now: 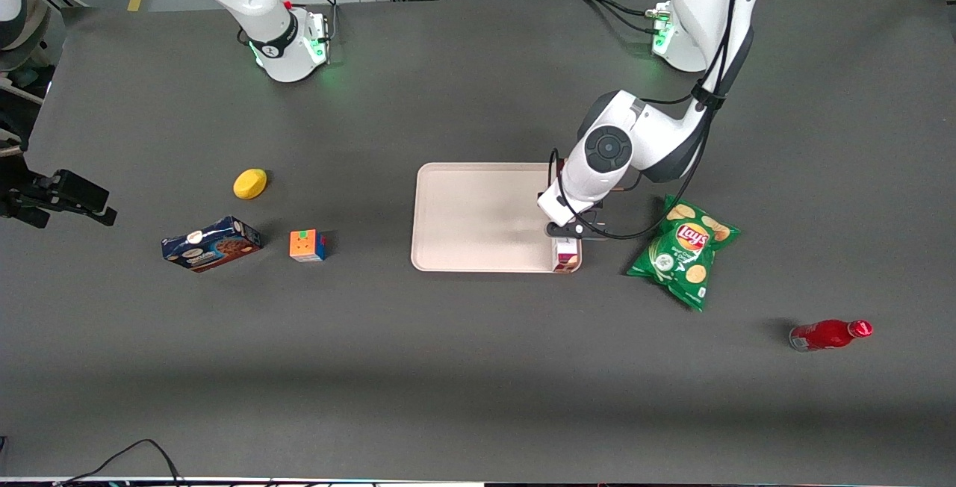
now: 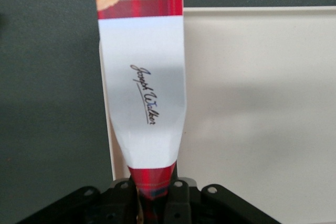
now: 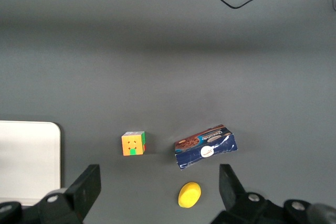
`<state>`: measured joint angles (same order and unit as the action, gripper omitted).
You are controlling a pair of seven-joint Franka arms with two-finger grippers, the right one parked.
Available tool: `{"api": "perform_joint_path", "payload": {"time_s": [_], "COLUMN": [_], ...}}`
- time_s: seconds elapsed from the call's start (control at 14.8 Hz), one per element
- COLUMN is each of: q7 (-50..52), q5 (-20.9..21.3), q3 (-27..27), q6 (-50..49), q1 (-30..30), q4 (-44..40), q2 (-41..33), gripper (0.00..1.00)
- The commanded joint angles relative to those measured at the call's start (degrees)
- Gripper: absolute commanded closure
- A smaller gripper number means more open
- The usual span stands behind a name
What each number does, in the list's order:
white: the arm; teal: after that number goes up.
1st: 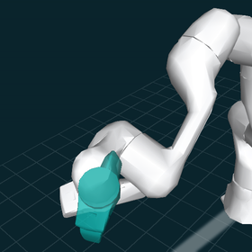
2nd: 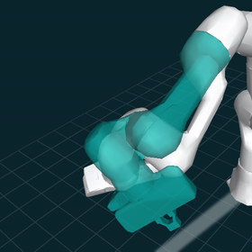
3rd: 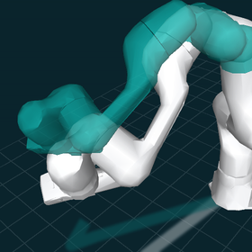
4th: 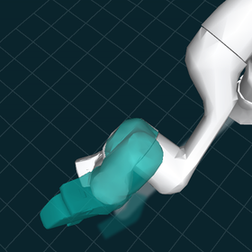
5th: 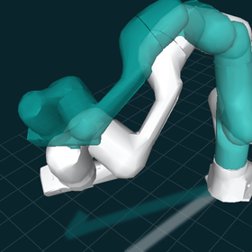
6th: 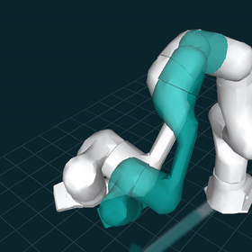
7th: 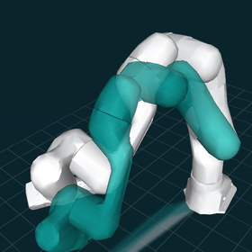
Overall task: Place red cookie box on tray
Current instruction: 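Lower the cookie box onto the tray's rim area and release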
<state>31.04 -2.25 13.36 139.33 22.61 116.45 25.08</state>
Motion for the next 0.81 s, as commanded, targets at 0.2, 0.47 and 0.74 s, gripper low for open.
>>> {"api": "perform_joint_path", "payload": {"time_s": [0.2,0.47,0.74], "q7": [2.53,3.41,2.44], "q5": [0.85,0.85,0.67], "q3": [-0.26,-0.26,-1.75], "q6": [1.91,0.50,-3.18], "q1": [0.68,0.59,-1.34], "q4": [1.06,0.28,-1.65], "q2": [-0.47,-1.52,-5.73], "gripper": [0.14,0.00,0.00]}}
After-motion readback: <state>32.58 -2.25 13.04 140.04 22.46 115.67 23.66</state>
